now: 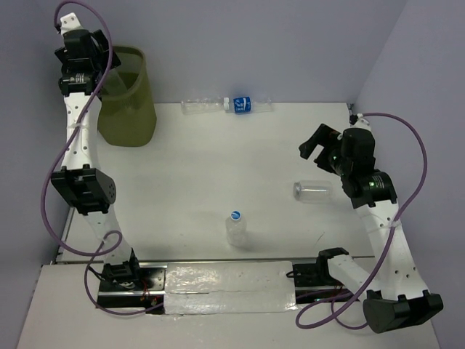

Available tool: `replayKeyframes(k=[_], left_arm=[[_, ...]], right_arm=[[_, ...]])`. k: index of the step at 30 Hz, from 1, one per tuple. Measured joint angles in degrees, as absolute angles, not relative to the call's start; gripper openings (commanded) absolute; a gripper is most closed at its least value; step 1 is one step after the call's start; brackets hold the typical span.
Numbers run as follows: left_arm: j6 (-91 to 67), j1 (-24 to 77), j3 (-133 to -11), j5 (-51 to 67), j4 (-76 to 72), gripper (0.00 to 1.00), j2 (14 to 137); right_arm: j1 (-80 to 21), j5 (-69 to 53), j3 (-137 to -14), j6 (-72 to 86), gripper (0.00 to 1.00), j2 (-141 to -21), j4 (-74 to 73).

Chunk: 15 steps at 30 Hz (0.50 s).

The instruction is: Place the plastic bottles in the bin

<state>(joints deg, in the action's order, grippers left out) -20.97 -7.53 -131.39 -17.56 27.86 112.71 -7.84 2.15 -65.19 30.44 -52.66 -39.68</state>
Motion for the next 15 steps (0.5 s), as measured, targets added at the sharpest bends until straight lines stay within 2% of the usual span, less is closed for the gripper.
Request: replayKeyframes(k=[4,8,11,15], left_arm=[[-20.21,-6.63,-133.91,-15.90,29.78,0.99,112.53],[-18.85,-2.22,-129.67,-15.59,30.94,0.99,105.47],[-17.85,6.92,-123.13,-15.25,32.75,0.99,96.31],[-18.92,23.79,-109.78,-13.32,34.59,0.98,83.37]], right_arm=[[-7.86,0.25,-64.34,29.65,1.00,-52.82,-39.88],[-9.56,-1.21,-64.25,27.24,1.00,-52.53,-40.14],[-13.26,-1.21,-64.25,25.98,1.00,-51.57,-40.84],[-17.19,-1.13,-64.16,25.50,1.00,-50.04,-42.04]])
